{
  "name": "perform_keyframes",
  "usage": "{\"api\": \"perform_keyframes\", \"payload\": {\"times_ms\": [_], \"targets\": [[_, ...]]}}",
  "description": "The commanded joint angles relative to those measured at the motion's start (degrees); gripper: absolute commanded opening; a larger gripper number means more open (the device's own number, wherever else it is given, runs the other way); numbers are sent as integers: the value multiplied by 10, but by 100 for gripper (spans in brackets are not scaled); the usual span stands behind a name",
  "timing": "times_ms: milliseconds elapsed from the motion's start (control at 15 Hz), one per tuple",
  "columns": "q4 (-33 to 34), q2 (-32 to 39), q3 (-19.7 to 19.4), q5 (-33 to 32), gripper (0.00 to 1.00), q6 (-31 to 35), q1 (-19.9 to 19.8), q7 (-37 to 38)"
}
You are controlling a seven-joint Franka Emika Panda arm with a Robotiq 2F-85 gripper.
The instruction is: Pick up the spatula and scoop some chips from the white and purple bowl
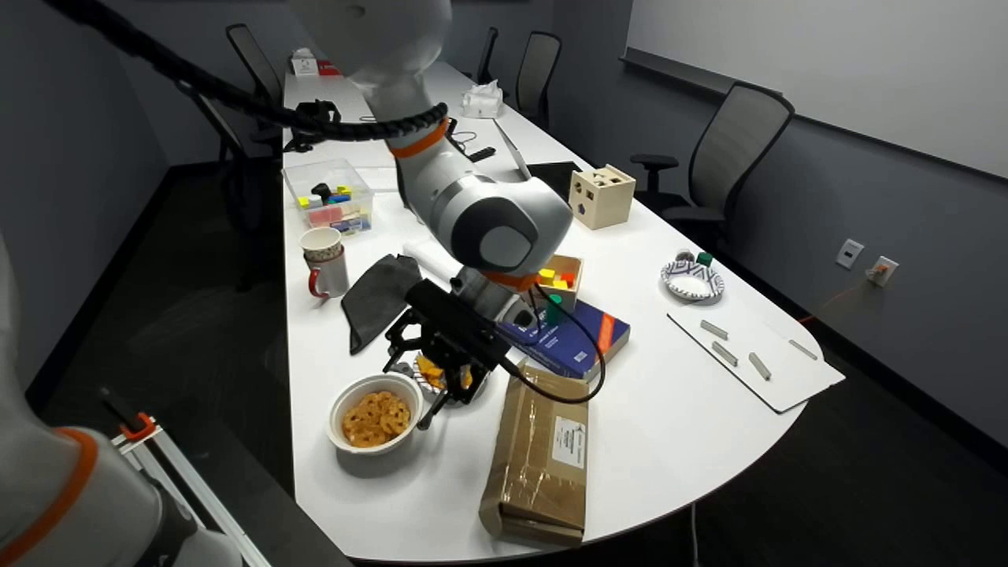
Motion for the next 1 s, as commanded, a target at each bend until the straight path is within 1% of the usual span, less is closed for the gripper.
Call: {"api": "perform_keyframes", "payload": {"times_ms": [0,133,467,933], "targets": [[85,62,-18,29,100,-105,-16,-54],[110,90,-23,42,100,-116,-20,-63],[132,147,-20,91,100,-64,-27,-63],[109,165,-2,135,100,97,-30,-63]]}}
